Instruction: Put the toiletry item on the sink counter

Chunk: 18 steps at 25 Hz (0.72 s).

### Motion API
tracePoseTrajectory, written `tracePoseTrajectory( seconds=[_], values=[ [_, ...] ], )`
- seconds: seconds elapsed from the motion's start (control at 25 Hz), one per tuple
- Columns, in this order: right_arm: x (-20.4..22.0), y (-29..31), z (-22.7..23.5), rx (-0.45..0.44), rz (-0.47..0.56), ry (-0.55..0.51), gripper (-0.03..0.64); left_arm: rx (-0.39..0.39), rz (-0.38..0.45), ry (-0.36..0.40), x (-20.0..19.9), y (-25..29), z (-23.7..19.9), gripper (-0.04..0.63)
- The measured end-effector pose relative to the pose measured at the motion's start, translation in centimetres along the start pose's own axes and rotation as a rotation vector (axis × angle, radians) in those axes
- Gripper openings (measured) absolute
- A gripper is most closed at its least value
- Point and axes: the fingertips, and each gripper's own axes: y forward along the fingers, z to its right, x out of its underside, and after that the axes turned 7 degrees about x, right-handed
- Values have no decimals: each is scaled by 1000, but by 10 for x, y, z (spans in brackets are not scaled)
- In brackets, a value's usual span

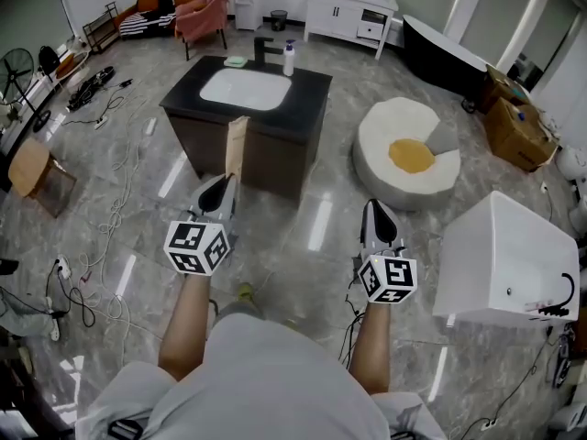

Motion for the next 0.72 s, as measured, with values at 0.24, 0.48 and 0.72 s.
tracePoseTrajectory(
  seconds=[0.24,0.48,0.72],
  values=[
    [9,29,11,8,5,5,3,4,5,-6,7,27,-13,0],
    [17,79,9,17,-1,-9,3,10,7,-25,16,65,-53,0],
    [22,154,-2,30,-9,-31,3,24,-2,-50,23,115,-113,0]
  ],
)
